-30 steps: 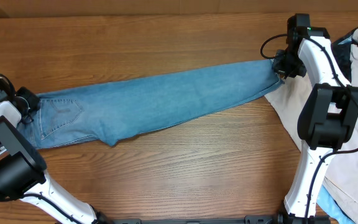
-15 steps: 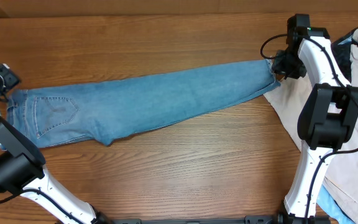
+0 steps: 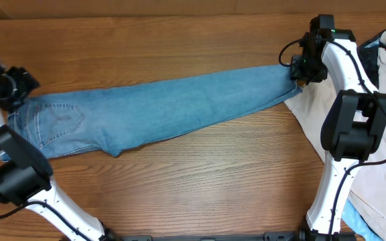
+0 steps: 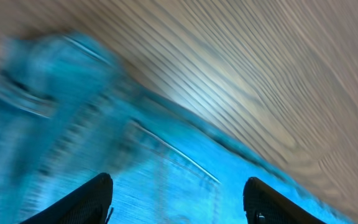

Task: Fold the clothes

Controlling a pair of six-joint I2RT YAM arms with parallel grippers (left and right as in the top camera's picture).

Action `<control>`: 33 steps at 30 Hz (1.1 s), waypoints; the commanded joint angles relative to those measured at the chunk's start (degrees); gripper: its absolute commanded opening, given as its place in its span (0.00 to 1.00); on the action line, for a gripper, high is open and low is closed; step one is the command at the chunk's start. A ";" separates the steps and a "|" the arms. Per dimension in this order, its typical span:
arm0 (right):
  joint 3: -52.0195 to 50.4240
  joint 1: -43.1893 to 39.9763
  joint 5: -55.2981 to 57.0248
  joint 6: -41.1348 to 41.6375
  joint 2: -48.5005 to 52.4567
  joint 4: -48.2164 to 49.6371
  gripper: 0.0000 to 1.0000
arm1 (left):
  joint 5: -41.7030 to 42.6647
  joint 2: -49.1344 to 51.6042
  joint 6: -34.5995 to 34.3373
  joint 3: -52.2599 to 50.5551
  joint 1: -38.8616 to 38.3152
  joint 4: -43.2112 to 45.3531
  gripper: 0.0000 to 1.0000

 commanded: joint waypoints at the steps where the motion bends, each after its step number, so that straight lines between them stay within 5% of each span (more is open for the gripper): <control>1: 1.33 0.04 -2.89 -3.54 1.79 0.46 0.49 | -0.07 0.31 0.68 1.22 -4.68 -1.84 0.71; 12: 1.33 0.04 -7.17 -6.60 6.43 0.98 0.56 | -3.89 0.31 -0.09 1.22 -11.15 -7.21 0.72; 16: 1.33 0.04 -14.51 -10.56 7.32 -0.39 0.37 | -6.25 0.31 -0.22 1.22 -11.98 -8.83 0.72; 17: 1.33 0.11 -14.95 -10.60 7.32 -0.48 0.15 | -6.47 0.31 -0.20 1.22 -12.17 -9.53 0.71; 18: 1.33 0.11 -14.91 -10.60 7.30 -0.57 0.04 | -6.45 0.31 -0.20 1.22 -12.26 -9.92 0.70; 24: 1.99 -0.28 -10.56 -5.18 6.45 -0.63 0.04 | -6.23 0.31 -0.20 1.22 -12.33 -12.24 0.50; 33: 8.61 -6.14 -1.11 3.63 -0.66 -1.86 0.04 | -6.23 0.31 -0.17 1.22 -12.35 -12.61 0.50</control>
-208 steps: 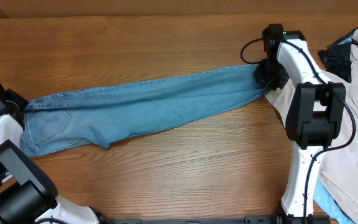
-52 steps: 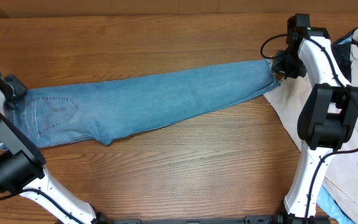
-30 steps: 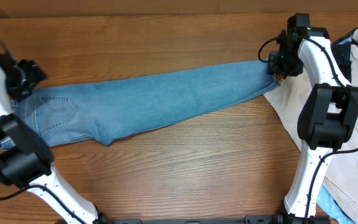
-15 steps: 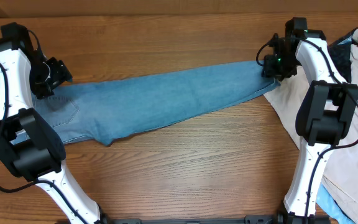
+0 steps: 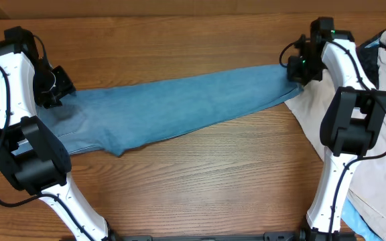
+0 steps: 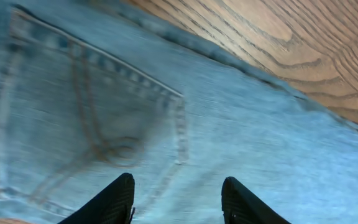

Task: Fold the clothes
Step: 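Carry the hems with the right gripper leftward over the jeans toward the waist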

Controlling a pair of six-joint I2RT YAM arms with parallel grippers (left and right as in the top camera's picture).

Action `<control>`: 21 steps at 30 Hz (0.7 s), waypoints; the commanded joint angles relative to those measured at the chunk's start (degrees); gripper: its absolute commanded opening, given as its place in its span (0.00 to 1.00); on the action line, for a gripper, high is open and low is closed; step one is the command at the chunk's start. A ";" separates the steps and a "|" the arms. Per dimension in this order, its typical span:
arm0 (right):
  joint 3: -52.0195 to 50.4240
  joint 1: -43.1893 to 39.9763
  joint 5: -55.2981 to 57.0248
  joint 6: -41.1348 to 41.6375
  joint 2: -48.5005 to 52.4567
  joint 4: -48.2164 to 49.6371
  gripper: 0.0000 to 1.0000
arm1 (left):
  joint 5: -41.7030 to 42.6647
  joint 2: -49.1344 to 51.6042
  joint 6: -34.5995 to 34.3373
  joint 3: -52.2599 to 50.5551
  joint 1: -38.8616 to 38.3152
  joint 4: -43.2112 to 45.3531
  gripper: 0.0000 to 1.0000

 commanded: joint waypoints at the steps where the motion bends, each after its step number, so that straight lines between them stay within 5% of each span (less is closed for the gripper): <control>1: 4.76 -5.05 6.56 3.69 -5.68 -0.94 0.04 | -0.59 0.31 0.02 1.22 -0.42 -0.11 0.50; 10: 5.40 -2.75 4.79 3.69 -11.63 -4.79 0.04 | -0.76 0.31 0.04 1.22 -0.42 0.83 0.59; 21: 5.38 22.47 1.57 10.62 -13.25 -5.97 0.04 | -0.83 0.33 1.14 1.22 -0.42 0.68 0.61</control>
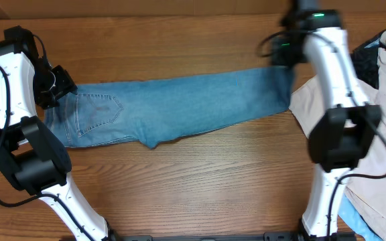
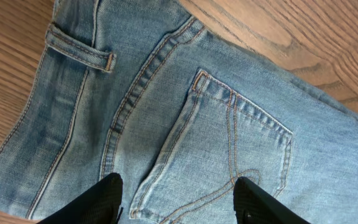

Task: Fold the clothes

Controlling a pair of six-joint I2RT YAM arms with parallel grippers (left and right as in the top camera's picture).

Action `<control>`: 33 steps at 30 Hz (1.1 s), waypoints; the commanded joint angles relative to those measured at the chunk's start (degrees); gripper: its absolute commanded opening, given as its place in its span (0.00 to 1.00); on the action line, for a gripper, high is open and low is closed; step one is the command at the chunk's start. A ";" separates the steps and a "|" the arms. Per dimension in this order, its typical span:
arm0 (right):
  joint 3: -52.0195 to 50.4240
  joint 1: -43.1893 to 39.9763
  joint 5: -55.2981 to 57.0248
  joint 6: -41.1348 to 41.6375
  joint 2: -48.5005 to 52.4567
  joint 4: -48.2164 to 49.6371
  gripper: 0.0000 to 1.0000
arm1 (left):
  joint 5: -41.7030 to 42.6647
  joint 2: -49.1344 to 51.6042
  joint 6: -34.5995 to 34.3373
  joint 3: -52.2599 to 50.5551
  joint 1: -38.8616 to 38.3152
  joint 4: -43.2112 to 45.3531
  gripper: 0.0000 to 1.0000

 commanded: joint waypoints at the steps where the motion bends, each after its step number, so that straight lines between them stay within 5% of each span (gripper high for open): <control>1: 1.31 8.44 -3.28 5.51 -2.05 1.90 0.04 | -0.39 0.33 0.94 1.22 -0.42 0.04 0.61; 13: 1.25 29.79 -4.00 11.85 4.04 12.57 0.04 | -0.37 0.33 0.92 1.22 -0.42 0.00 0.61; 26: 1.20 34.34 -4.81 13.07 5.68 19.47 0.06 | -0.13 0.33 0.92 1.22 -0.42 -0.44 0.61; 28: 1.20 34.34 -4.81 12.83 5.73 19.56 0.28 | -0.15 0.33 0.92 1.22 -0.42 -0.42 0.61; 29: 1.20 34.34 -4.81 12.61 5.73 19.82 0.50 | -0.15 0.33 0.92 1.22 -0.42 -0.44 0.61; 33: 1.20 33.94 -4.55 11.34 5.73 19.87 0.56 | -0.22 0.33 0.94 1.22 -0.42 -0.59 0.62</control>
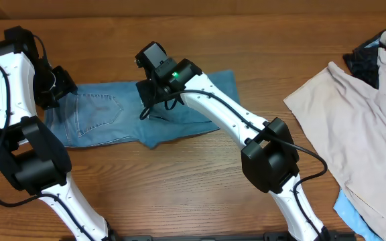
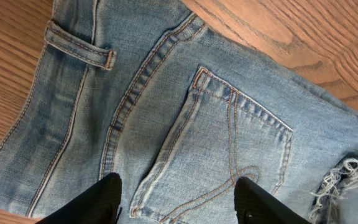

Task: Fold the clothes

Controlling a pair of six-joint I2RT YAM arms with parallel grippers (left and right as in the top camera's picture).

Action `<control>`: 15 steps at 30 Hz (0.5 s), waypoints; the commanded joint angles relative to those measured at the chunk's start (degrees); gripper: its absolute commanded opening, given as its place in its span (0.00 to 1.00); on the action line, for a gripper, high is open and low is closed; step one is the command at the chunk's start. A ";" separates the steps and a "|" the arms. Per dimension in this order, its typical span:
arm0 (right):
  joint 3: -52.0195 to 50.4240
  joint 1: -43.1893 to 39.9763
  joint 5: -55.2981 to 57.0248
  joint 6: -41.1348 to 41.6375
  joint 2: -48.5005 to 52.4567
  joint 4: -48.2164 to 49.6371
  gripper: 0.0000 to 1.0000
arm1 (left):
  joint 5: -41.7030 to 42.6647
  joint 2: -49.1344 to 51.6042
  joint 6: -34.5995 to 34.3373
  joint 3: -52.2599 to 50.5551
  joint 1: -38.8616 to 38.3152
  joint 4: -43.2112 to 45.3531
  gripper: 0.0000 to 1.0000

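The blue jeans (image 1: 112, 114) lie on the wooden table, folded in half, with the fold edge (image 1: 230, 84) on the right. My right gripper (image 1: 146, 107) reaches far to the left and is shut on the leg hem, just right of the back pocket (image 1: 98, 110). The frayed hem (image 2: 340, 180) shows at the right edge of the left wrist view. My left gripper (image 1: 57, 87) hovers open above the waistband end, its black fingers (image 2: 95, 199) wide apart above the back pocket (image 2: 229, 149) with nothing between them.
A beige garment (image 1: 354, 134) is spread over the table's right side. A dark patterned garment (image 1: 364, 57) lies at the far right corner, and a light blue cloth (image 1: 354, 214) at the bottom right. Bare wood (image 1: 179, 187) lies in front of the jeans.
My right gripper has moved from the far right end of the jeans to the middle left with the leg hem, so the leg now lies doubled over. The left gripper has not moved.
The jeans first lay stretched at a slant, my left gripper by the waist and my right at the leg end. Then the left gripper was above the back pocket. Later the jeans lay straighter and shifted right. Now the leg end lies folded beside the pocket.
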 commanded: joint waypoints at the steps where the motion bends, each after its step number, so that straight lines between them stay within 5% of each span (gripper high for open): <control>1: 1.18 -0.37 -0.07 -0.96 -0.24 0.07 0.58 | -0.26 0.33 0.96 1.22 -0.42 -0.28 0.62; 15: 1.14 -10.32 4.37 -1.20 -0.20 -17.09 0.61 | -9.44 0.33 1.73 1.22 -0.26 -2.49 0.86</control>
